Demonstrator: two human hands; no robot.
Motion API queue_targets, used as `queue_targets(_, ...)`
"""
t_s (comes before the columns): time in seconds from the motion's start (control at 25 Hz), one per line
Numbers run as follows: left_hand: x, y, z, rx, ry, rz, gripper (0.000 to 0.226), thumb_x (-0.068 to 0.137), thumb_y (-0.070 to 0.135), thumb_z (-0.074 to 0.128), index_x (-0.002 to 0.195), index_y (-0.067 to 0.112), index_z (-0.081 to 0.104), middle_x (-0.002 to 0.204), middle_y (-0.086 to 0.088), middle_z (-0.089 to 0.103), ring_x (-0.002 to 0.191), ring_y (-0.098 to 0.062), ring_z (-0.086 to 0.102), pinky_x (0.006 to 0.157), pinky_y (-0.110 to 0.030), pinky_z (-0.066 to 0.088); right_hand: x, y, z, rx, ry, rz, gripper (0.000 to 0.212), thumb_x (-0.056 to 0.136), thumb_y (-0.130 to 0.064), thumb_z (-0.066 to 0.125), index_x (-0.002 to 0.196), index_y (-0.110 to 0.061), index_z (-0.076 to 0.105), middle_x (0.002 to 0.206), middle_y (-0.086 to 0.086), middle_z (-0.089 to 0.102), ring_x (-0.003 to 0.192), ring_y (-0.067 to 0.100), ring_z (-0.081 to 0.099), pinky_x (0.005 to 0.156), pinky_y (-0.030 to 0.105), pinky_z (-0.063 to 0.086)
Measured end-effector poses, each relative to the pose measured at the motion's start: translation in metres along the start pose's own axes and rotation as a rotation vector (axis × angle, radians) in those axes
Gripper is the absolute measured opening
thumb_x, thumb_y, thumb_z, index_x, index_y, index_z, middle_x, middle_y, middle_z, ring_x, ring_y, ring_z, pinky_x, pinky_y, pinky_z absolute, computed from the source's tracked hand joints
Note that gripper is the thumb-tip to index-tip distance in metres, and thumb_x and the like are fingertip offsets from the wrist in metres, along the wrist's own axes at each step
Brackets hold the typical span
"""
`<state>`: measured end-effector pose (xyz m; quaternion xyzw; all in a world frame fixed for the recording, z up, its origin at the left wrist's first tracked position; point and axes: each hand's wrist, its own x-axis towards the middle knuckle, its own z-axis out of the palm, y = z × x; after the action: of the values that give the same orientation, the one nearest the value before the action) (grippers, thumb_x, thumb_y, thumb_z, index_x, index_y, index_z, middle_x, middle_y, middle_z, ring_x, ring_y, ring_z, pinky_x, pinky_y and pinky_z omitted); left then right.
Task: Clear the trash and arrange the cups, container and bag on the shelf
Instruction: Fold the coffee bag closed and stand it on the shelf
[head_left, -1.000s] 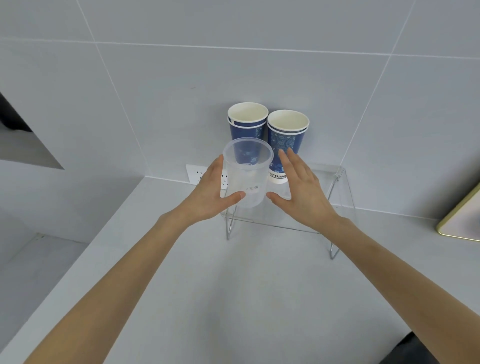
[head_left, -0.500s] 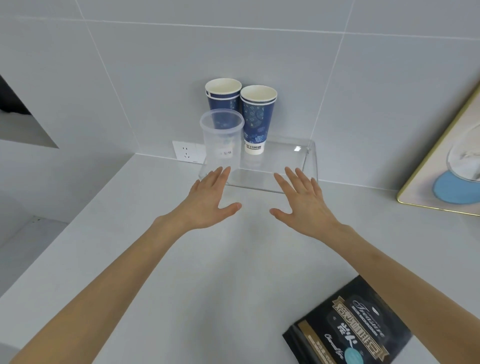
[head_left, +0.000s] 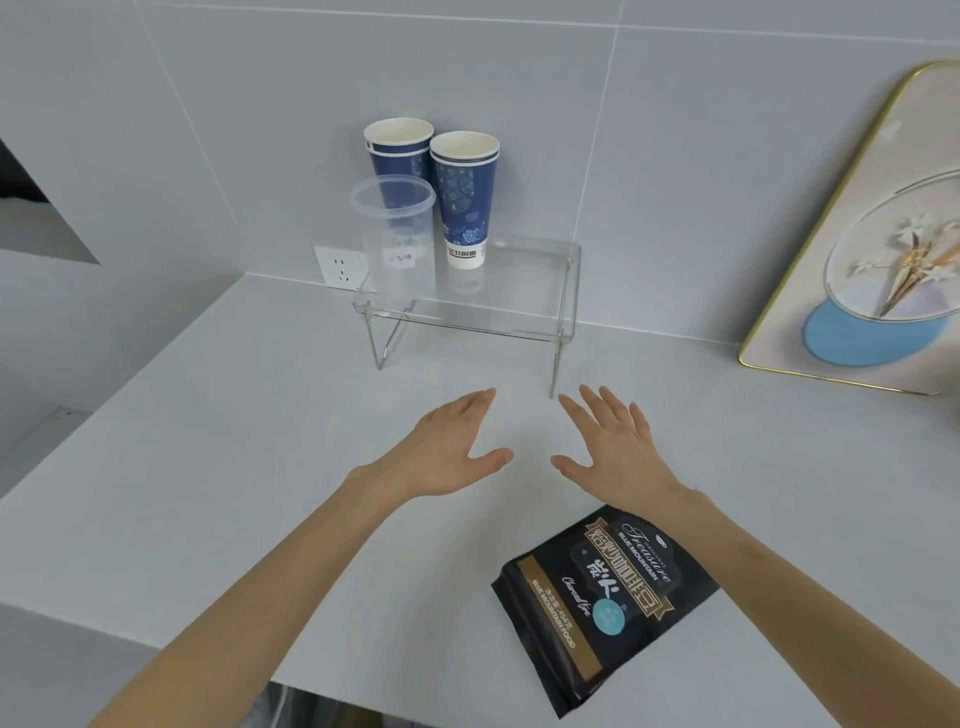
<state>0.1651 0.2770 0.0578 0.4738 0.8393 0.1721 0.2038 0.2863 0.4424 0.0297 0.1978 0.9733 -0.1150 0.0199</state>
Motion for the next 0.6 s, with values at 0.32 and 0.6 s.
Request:
queue_targets(0.32, 0.015, 0.033, 0.064, -0.117, -0.222, -0.018, 0.067, 0.087, 0.044, 0.047, 0.14, 0.014, 0.02, 0.151, -0.007, 0.026, 0.137, -0.021, 0.025, 0.113, -0.033, 0.02, -0.028, 0.055, 0.023, 0.054, -0.126, 0.145, 0.069, 0.088, -0.046, 0.045, 0.143, -0.025, 0.009, 0.155, 0.012, 0.01, 0.142, 0.029, 0.008, 0.116, 0.045, 0.008)
queue_targets(0.6, 0.031, 0.049, 0.093, -0.261, -0.357, -0.1, 0.071, 0.082, 0.047, 0.053, 0.138, 0.016, 0.023, 0.143, -0.005, 0.039, 0.128, -0.021, 0.04, 0.106, -0.036, 0.034, -0.026, 0.082, 0.029, 0.237, -0.269, 0.293, 0.073, 0.083, -0.054, 0.05, 0.141, -0.022, 0.018, 0.147, 0.015, 0.028, 0.131, 0.034, 0.033, 0.108, 0.047, 0.033)
